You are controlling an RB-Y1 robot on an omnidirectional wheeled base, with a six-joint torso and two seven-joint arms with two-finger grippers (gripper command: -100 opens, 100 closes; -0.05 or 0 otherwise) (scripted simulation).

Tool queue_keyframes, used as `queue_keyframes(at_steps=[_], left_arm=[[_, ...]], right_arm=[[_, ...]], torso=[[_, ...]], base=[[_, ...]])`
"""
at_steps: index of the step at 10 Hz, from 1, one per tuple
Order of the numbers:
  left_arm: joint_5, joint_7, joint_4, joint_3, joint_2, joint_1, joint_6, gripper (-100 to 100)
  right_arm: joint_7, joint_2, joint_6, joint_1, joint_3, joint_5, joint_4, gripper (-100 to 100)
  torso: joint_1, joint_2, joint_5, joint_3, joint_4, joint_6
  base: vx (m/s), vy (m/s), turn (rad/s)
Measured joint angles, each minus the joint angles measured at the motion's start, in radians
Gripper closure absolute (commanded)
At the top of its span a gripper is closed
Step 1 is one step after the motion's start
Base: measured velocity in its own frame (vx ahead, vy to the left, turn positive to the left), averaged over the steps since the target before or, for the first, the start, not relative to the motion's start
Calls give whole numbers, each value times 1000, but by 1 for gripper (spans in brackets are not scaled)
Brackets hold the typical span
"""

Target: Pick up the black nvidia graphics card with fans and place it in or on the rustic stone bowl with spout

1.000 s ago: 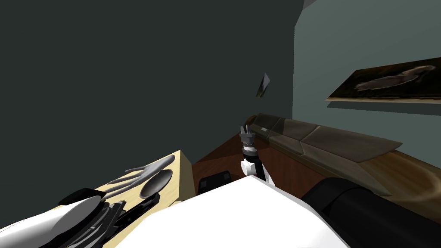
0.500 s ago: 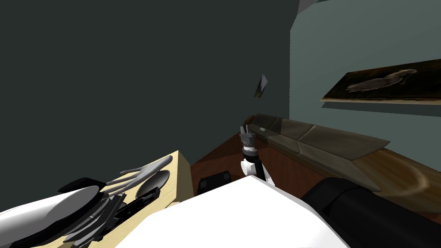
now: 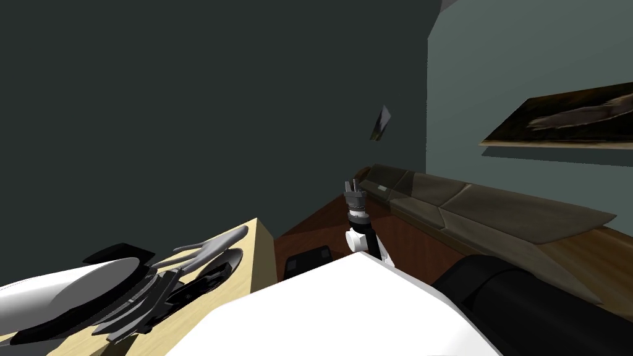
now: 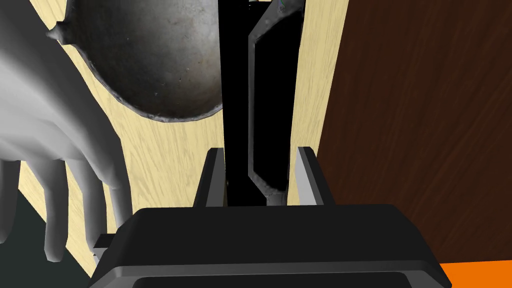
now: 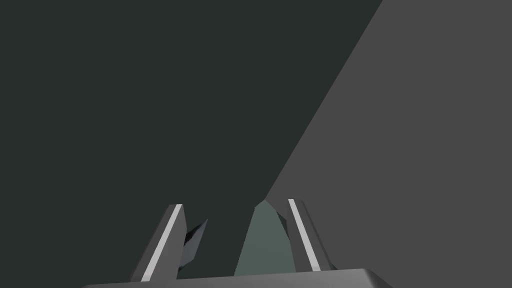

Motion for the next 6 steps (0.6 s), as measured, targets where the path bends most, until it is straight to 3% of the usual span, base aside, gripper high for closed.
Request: queue_keyframes(at_steps=[6], left_arm=[[63,67,-127,62,74,27,55,100]], right_arm=[[0,0,0,0,0,0,0,0]], torso=[[-1,-1,-1,0,0,0]], base=[[107,14,88]])
